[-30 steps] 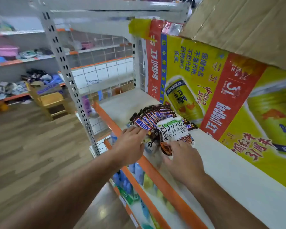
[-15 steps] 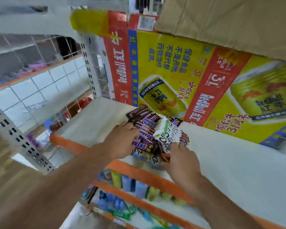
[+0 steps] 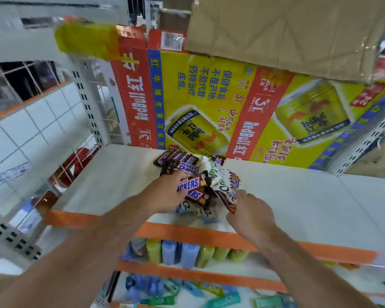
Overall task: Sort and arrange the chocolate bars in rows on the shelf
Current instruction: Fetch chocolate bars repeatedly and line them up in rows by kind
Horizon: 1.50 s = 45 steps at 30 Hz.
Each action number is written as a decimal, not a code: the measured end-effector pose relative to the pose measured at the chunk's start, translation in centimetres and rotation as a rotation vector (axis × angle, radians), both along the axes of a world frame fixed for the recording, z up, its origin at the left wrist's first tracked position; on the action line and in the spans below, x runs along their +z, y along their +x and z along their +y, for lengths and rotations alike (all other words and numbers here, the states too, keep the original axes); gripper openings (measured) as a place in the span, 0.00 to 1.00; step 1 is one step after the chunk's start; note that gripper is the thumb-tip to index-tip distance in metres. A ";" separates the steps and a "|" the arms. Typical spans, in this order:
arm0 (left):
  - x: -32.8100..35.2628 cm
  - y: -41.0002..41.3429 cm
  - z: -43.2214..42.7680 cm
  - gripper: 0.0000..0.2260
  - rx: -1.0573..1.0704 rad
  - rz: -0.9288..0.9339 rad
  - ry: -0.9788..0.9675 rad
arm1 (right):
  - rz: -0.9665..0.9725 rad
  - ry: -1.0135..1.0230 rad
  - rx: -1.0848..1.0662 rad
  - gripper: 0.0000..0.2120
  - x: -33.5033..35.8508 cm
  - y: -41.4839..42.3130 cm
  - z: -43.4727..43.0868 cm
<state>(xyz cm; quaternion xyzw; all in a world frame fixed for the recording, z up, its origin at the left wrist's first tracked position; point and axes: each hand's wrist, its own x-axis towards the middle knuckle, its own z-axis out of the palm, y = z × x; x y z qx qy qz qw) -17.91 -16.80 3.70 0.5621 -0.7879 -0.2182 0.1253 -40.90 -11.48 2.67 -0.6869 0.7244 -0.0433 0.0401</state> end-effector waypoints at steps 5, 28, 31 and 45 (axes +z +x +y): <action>-0.4 -1.9 0.3 0.18 -0.010 0.009 0.015 | 0.066 -0.063 -0.052 0.13 0.9 -2.8 1.3; 3.0 -38.3 8.0 0.18 -0.277 0.214 -0.227 | 0.127 -0.217 -0.028 0.21 2.8 -37.9 14.9; 3.3 -43.9 9.0 0.18 -0.354 0.227 -0.235 | 0.124 -0.211 -0.066 0.20 3.3 -42.9 16.9; 1.7 -69.8 7.7 0.17 -0.626 0.299 -0.170 | 0.173 -0.165 -0.351 0.18 2.6 -62.5 21.5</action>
